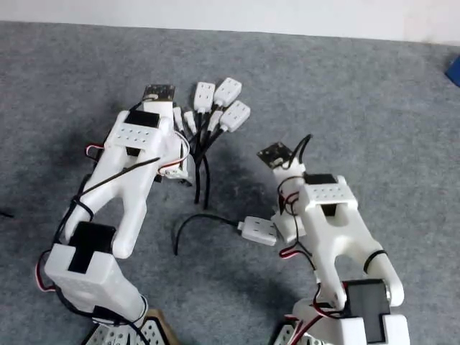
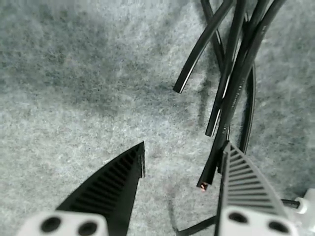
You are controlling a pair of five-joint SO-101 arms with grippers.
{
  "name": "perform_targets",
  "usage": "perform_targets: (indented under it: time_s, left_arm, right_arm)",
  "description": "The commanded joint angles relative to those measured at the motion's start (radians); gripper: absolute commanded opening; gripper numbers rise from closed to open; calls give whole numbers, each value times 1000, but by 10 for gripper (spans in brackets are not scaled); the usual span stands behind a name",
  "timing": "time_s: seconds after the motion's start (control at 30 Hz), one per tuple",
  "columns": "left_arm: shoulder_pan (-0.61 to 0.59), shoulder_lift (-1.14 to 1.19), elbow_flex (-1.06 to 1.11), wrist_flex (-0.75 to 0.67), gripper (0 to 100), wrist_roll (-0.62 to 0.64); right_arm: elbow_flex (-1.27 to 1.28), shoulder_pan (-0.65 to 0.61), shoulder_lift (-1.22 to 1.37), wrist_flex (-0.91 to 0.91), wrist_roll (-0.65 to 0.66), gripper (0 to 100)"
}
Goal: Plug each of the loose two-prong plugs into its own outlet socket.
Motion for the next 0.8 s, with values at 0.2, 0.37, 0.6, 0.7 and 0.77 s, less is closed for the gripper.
perform_targets:
  time_s: [0.2, 0.37, 0.6, 0.7, 0.77]
  left_arm:
    - [130, -44, -240, 138, 249, -107]
    - [243, -50, -429, 252, 249, -109]
    - [153, -50, -774, 476, 249, -167]
    - [82, -51, -794, 486, 249, -204]
    - [30, -51, -791, 486, 249, -227]
  right_arm:
    - [-521, -27, -291, 498, 8, 6]
    - [-634, -189, -378, 650, -52, 7]
    - [-418, -335, -657, 550, -75, 7]
    - [-213, -305, -714, 378, -84, 7]
    - [-108, -297, -714, 251, -104, 7]
